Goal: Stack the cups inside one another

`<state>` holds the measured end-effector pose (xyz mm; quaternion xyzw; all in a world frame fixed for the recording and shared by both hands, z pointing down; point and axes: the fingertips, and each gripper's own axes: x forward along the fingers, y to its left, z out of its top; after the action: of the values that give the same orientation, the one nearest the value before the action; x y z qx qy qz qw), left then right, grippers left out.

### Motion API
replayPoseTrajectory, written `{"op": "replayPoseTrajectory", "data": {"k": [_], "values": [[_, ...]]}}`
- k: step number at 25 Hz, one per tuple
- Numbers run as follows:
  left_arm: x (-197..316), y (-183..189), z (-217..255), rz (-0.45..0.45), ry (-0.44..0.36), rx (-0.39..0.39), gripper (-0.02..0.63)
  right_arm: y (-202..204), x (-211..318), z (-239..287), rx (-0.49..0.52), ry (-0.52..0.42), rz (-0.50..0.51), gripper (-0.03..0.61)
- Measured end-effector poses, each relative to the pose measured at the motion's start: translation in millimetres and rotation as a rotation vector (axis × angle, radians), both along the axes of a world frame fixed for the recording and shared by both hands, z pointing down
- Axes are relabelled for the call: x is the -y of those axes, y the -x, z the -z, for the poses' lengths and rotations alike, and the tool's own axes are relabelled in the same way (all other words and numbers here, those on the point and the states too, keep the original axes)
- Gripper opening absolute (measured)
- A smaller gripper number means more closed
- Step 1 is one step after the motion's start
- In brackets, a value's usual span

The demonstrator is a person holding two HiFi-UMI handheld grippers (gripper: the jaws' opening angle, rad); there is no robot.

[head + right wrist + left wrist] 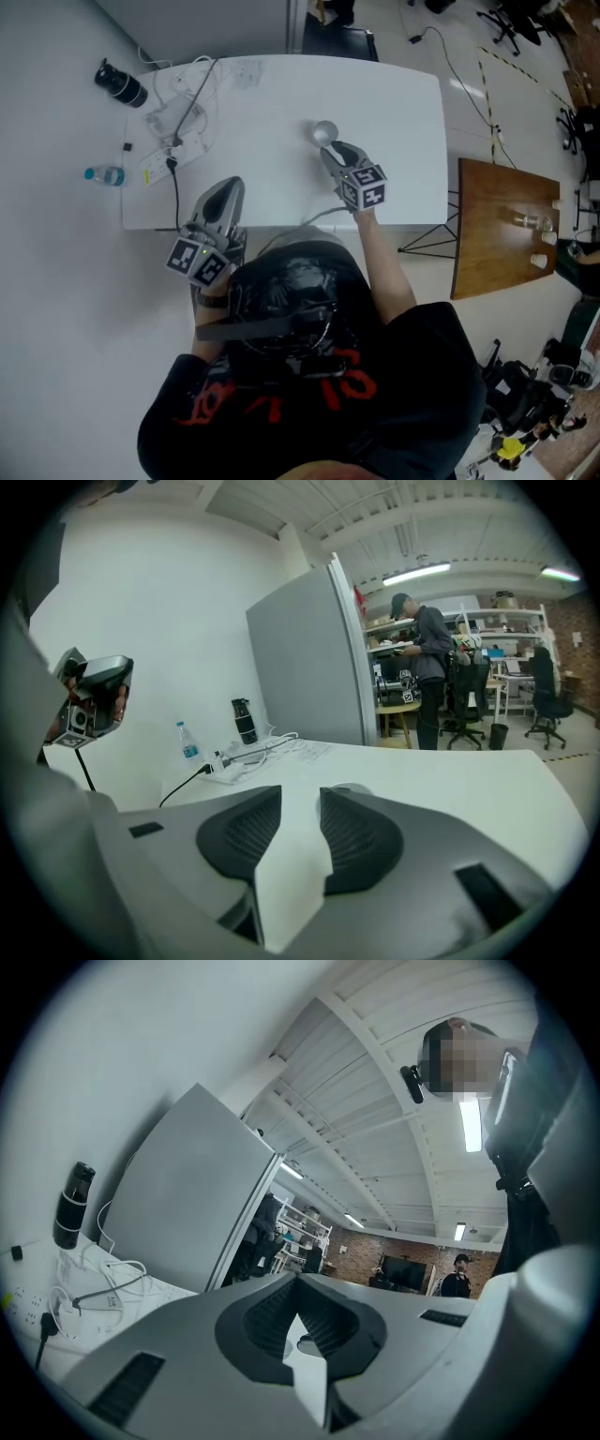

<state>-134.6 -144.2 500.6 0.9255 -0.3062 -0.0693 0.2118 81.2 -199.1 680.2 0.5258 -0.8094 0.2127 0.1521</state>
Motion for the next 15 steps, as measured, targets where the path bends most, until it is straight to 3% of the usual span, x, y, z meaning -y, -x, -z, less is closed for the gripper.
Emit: {"op": "replayPoseTrajectory", "data": {"k": [1,5,15], "values": [[-3.1,0.6,-2.0,0.004,0.001,0.000,-0.008,3.4,-1.7,0.1,0.003,-0.002,0.003,0.136],[-10.7,-6.1,-3.7,-0.006,-0.001,-0.004,-0.008,4.3,-8.7,10.5,0.018,-0.025,0.006,0.016],[-27.6,-16.6,2.1,-0.046,-0.017,0.000,-0.008,11.7,-26.2,25.6,0.030,-0.063,0.028,0.006]]}}
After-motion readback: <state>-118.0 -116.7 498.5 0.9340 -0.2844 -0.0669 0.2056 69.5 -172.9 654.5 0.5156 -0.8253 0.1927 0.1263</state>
